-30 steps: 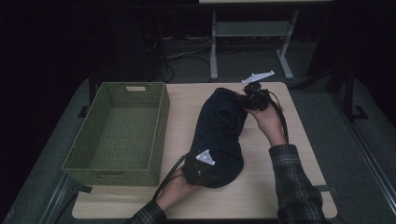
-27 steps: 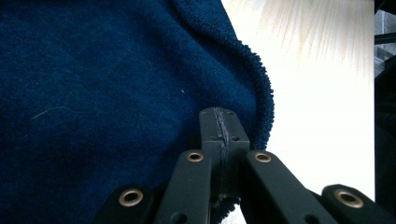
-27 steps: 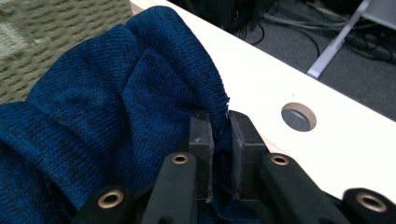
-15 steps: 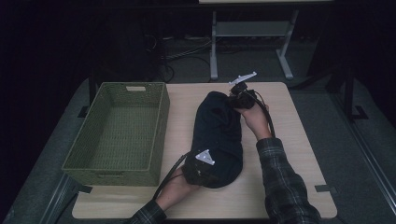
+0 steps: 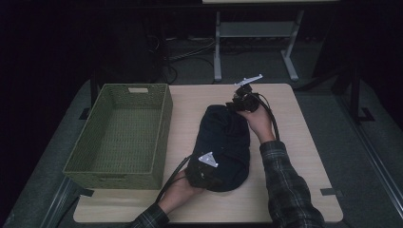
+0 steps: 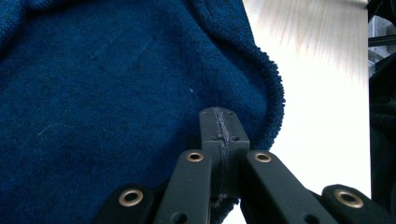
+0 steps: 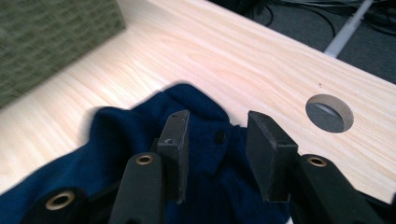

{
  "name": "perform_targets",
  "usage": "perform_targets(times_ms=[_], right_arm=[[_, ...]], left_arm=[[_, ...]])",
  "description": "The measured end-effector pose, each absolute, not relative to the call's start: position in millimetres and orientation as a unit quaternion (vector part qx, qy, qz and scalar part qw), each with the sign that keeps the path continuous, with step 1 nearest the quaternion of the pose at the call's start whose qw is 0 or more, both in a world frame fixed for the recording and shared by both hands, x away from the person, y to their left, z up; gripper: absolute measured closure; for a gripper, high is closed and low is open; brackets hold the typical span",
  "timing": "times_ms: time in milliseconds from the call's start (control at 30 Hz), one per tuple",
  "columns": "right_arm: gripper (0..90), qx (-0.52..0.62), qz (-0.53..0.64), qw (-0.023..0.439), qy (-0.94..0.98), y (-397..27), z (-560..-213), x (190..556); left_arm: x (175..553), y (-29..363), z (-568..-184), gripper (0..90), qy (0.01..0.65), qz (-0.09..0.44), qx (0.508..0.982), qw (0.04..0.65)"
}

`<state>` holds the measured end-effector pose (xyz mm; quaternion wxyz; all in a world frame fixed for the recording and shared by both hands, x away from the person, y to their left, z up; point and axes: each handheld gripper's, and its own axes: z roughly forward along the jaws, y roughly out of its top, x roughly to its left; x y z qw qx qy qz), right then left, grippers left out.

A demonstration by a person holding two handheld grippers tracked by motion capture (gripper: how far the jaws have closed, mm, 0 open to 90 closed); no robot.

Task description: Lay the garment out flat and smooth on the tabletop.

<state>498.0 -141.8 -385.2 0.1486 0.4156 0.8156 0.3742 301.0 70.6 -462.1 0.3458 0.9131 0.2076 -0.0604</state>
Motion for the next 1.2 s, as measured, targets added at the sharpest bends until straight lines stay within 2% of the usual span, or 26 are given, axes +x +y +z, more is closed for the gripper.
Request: perform_targets(times_ms=[100,300,367,533,700,833,1200], right_arm=[[62.8,0.415,0.386,0.145,0.811,-150.0,-375.2,489.9],[85.6,0.414,0.391,0.133,0.811,-168.4,-373.7,462.3],[89.8,0.412,0.391,0.134,0.812,-176.1,-378.1,450.1],[90.0,0.408,0.388,0.135,0.816,-188.4,-389.1,426.9],[90.0,0.403,0.387,0.130,0.819,-194.8,-399.2,405.9],[90.0,0.395,0.388,0.131,0.823,-196.3,-408.9,389.3],[90.0,0.384,0.376,0.112,0.836,-191.4,-436.4,361.3]], left_arm=[[301.0,70.5,-462.2,90.0,0.208,-0.061,0.913,0.346],[301.3,70.8,-462.4,90.0,0.210,-0.063,0.912,0.348],[301.2,70.6,-462.3,90.0,0.211,-0.062,0.911,0.349],[302.3,73.8,-456.1,85.6,0.211,-0.051,0.908,0.360],[305.2,82.4,-439.8,85.5,0.218,-0.035,0.899,0.378],[312.3,91.5,-424.8,89.9,0.245,0.006,0.882,0.403],[357.5,96.0,-420.4,90.0,0.331,0.099,0.858,0.381]])
